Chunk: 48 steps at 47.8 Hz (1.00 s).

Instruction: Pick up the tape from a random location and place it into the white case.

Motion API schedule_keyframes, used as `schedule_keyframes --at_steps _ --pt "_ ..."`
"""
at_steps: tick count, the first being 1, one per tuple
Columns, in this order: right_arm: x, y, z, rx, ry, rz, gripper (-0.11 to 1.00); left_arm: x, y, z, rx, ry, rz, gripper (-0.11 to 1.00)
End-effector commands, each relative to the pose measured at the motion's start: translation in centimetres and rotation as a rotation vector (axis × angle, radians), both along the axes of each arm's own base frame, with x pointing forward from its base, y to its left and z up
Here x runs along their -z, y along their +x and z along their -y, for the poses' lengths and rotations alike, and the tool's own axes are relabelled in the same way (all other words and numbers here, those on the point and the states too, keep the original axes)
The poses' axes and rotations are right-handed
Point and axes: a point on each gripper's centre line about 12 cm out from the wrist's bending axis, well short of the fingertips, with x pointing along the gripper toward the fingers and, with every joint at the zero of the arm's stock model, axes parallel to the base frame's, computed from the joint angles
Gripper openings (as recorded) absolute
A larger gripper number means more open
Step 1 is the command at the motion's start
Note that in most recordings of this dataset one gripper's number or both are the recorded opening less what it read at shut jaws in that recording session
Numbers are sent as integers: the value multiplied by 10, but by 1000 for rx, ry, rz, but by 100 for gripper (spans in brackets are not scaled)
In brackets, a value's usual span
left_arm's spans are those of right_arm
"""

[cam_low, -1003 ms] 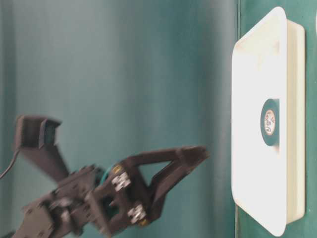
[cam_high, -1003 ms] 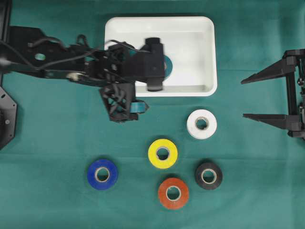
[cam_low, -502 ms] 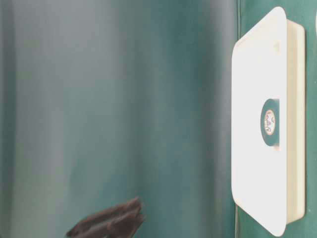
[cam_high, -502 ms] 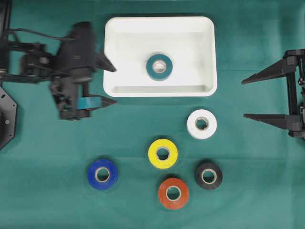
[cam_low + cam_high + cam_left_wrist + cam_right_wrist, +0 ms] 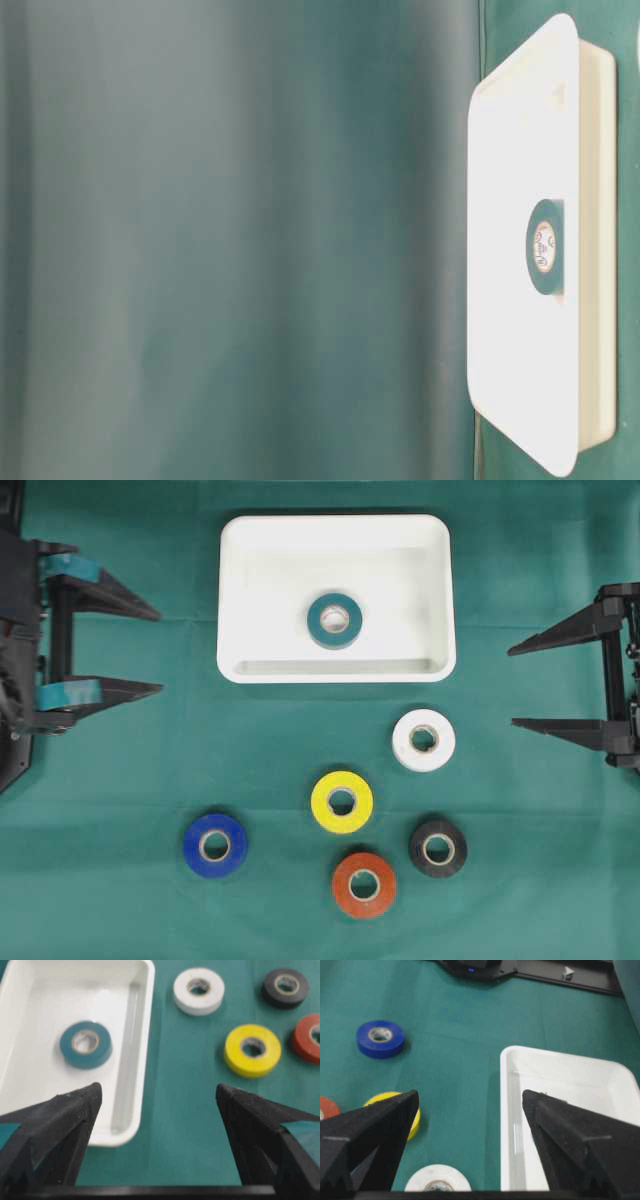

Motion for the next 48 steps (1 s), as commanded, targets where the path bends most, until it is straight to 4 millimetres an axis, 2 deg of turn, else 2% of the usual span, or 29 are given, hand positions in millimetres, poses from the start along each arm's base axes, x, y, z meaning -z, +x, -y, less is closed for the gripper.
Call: schedule_keyframes --at_steps 1,14,26,48 --pt "-12 3 0 1 -2 31 90 -1 -9 1 2 3 18 97" --pt "-11 3 0 1 -2 28 90 27 -34 4 2 1 6 97" --pt "-9 3 1 3 -2 23 90 55 -47 5 -1 -9 -15 97" --pt "-9 4 0 1 -2 21 90 56 -50 5 -1 -10 -10 97"
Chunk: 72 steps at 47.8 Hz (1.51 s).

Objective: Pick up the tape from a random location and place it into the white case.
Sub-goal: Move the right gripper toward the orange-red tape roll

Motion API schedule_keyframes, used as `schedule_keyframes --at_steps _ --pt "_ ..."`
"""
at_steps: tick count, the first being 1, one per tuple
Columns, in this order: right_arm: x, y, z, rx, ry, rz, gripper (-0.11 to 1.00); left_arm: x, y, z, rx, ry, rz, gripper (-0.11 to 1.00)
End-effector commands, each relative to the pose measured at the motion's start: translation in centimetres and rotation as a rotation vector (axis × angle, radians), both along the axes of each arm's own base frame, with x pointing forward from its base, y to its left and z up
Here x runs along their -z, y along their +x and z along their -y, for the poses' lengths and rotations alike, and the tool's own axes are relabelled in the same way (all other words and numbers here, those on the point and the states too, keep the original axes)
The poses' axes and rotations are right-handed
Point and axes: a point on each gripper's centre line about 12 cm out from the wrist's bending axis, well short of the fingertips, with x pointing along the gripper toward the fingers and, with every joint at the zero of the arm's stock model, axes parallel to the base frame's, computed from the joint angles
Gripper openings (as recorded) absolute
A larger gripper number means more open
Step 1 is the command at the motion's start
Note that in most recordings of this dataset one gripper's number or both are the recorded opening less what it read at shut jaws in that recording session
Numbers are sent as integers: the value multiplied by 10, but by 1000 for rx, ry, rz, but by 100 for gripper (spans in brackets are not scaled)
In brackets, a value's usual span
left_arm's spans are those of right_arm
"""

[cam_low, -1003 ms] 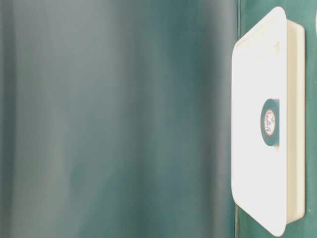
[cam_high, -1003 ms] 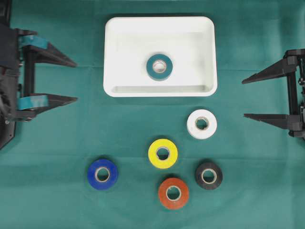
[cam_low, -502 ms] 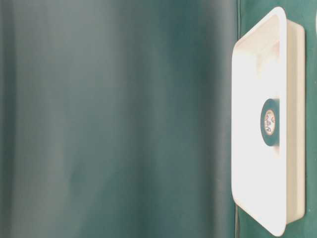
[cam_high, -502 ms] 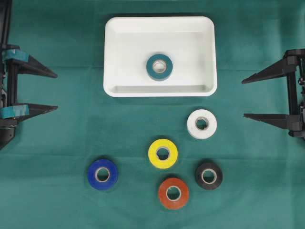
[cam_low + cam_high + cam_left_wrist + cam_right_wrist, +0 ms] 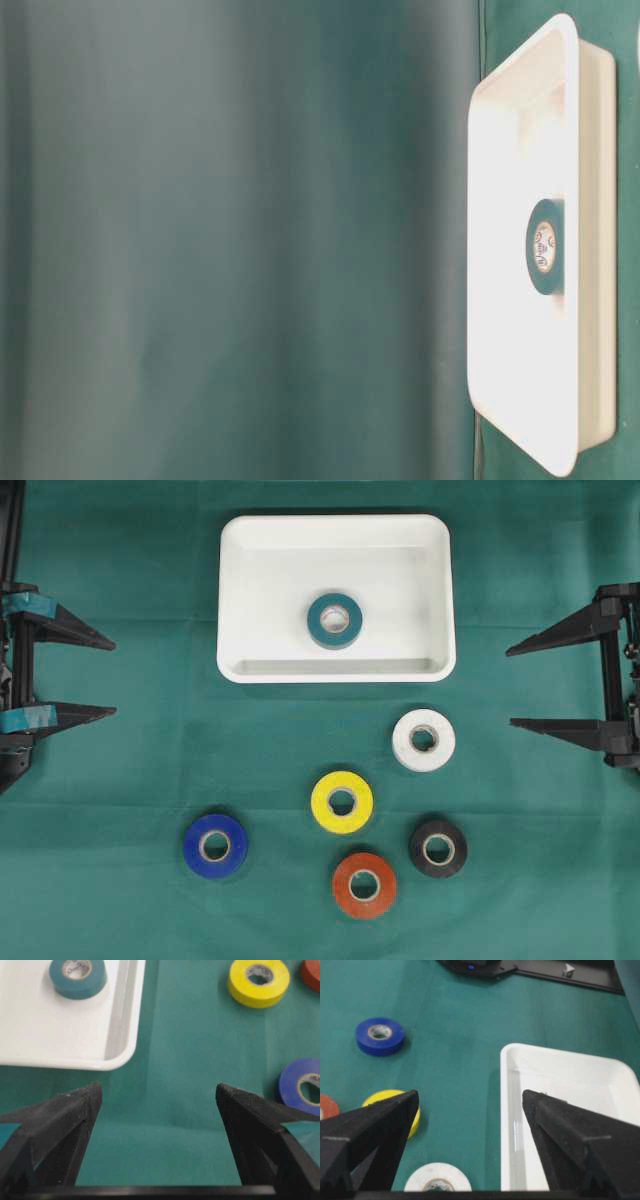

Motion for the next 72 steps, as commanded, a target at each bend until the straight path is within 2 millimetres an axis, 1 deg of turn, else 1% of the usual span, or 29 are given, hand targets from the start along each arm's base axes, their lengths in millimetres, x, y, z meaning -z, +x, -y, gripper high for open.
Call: schedule_keyframes --at_steps 1,16,23,34,54,59,72 --pt "-10 3 0 1 0 26 90 -5 2 0 -1 -1 16 97" --pt "-9 3 0 3 15 19 90 -6 2 0 -1 -1 19 97" --pt "-8 2 -5 -17 19 9 90 -5 2 0 -1 -1 16 97" --pt "-5 2 -21 -92 25 -15 90 -6 2 0 -2 -3 17 97" --pt "0 -9 -71 -323 17 -65 90 -6 2 0 -2 -3 17 97" --pt "2 -12 -80 -365 15 -76 90 -6 2 0 -2 -2 19 97" --pt "4 -9 -83 -373 10 -85 90 -5 2 0 -2 -3 16 97"
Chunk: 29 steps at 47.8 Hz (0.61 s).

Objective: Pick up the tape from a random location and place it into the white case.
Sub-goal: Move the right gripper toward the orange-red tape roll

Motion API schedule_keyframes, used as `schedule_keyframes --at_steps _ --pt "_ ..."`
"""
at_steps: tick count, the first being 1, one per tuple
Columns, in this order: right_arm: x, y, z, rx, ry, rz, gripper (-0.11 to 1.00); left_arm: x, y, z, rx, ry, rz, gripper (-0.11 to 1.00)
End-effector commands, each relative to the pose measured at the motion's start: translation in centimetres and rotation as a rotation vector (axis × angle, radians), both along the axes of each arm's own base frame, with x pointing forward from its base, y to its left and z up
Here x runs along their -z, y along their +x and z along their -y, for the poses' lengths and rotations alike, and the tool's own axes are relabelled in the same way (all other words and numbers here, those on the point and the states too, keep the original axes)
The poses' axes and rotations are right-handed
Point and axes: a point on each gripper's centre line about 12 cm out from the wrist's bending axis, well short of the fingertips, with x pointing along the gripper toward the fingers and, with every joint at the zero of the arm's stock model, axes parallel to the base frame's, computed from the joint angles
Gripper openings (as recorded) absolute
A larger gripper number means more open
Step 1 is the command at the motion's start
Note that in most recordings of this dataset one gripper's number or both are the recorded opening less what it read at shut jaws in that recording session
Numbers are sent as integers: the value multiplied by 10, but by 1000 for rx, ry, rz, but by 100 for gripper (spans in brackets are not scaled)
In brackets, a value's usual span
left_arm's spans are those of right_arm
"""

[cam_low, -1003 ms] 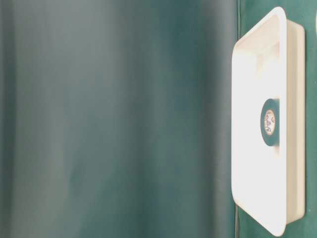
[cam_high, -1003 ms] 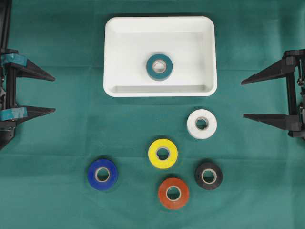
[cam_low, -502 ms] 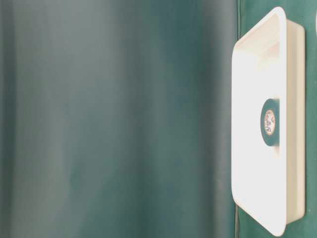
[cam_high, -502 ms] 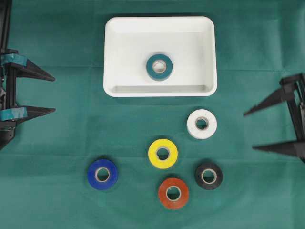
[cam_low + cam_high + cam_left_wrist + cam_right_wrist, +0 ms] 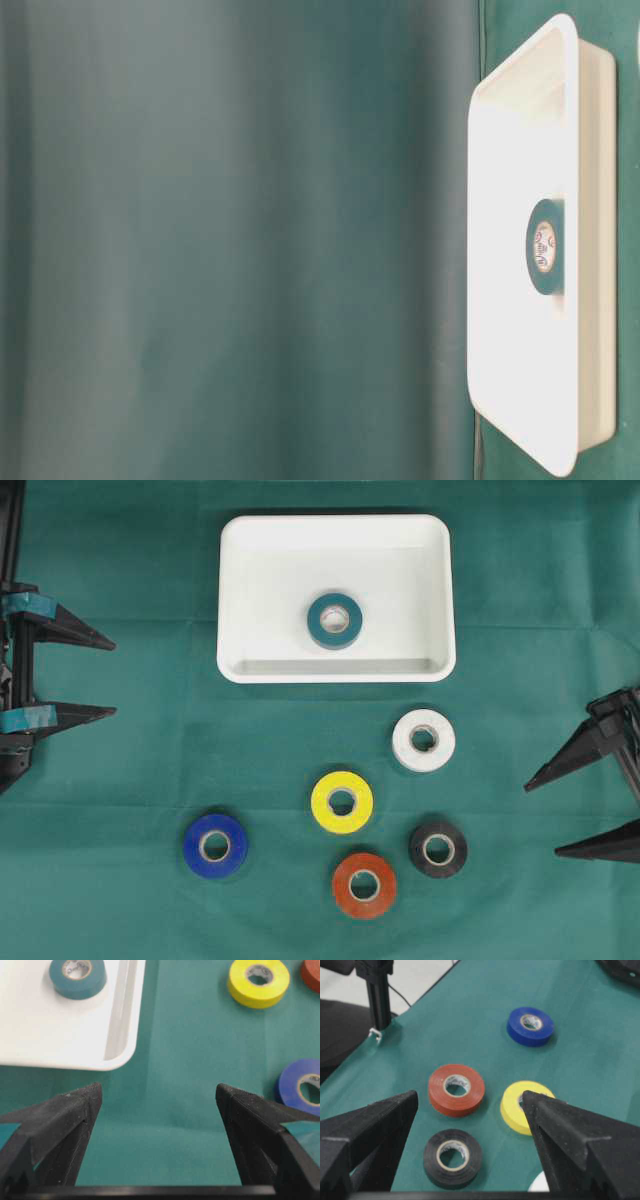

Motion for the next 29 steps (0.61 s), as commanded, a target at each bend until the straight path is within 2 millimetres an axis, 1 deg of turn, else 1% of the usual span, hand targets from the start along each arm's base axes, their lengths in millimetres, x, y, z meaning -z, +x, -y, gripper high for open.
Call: schedule_keyframes --at_steps 1,9,29 --pt "-11 5 -3 -2 14 24 90 -5 2 0 1 0 15 97" --pt "-12 18 -8 -2 9 15 90 -5 2 0 1 0 14 97" --pt "-15 78 -32 -4 -18 -55 90 -5 2 0 1 -2 14 97"
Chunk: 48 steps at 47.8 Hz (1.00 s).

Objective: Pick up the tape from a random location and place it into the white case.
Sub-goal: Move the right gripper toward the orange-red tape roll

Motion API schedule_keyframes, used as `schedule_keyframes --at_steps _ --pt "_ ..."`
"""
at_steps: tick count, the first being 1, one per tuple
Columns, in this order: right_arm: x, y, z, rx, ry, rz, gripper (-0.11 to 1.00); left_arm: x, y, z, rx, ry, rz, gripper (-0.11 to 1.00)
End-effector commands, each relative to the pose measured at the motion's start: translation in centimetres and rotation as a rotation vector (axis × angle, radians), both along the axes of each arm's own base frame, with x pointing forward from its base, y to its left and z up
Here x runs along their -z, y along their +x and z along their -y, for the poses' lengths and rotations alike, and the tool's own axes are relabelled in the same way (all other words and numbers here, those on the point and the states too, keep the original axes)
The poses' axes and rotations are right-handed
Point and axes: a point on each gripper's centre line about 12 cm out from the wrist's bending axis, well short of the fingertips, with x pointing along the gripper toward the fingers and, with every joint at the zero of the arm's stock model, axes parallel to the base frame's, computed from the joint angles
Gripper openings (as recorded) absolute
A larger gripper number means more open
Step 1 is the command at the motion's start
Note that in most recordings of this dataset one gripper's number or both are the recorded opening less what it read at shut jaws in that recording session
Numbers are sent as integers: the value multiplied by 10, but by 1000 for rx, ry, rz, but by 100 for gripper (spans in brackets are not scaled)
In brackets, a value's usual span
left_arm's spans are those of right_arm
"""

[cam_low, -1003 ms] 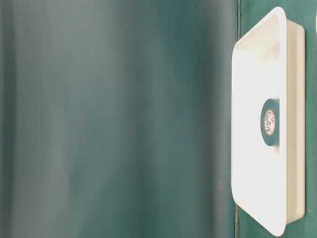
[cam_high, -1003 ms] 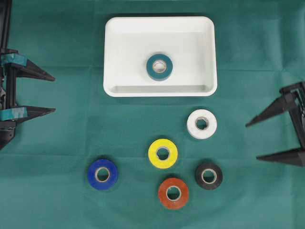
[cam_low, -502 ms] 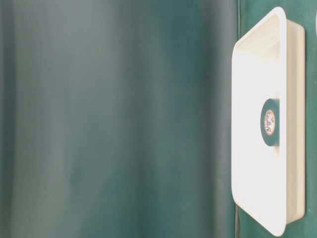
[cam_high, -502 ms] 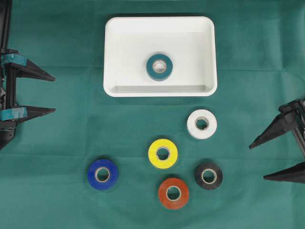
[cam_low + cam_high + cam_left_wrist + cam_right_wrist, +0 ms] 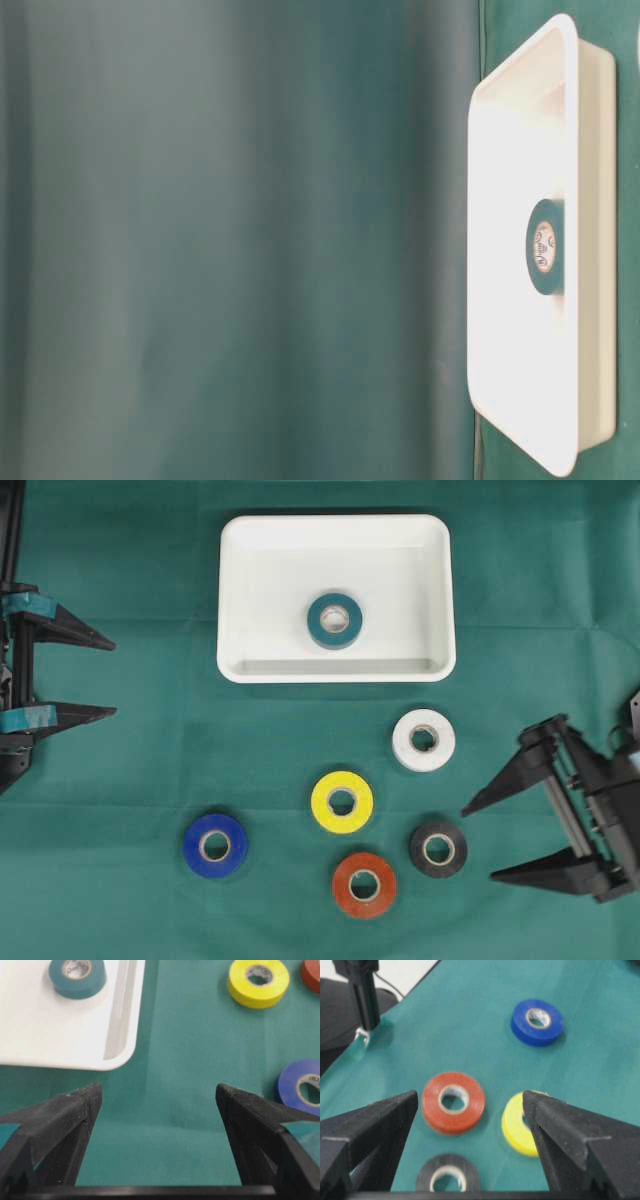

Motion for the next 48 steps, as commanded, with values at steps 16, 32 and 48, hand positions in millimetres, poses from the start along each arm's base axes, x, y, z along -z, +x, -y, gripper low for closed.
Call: schedule_keyframes --at_steps 16,32,48 --pt "-12 54 -29 -19 2 1 90 -6 2 0 0 0 15 97" --pt "-10 79 -50 -47 -10 -27 90 -5 2 0 0 0 14 97" --pt "-8 82 -51 -38 -7 -67 90 -5 2 0 -1 -1 16 97"
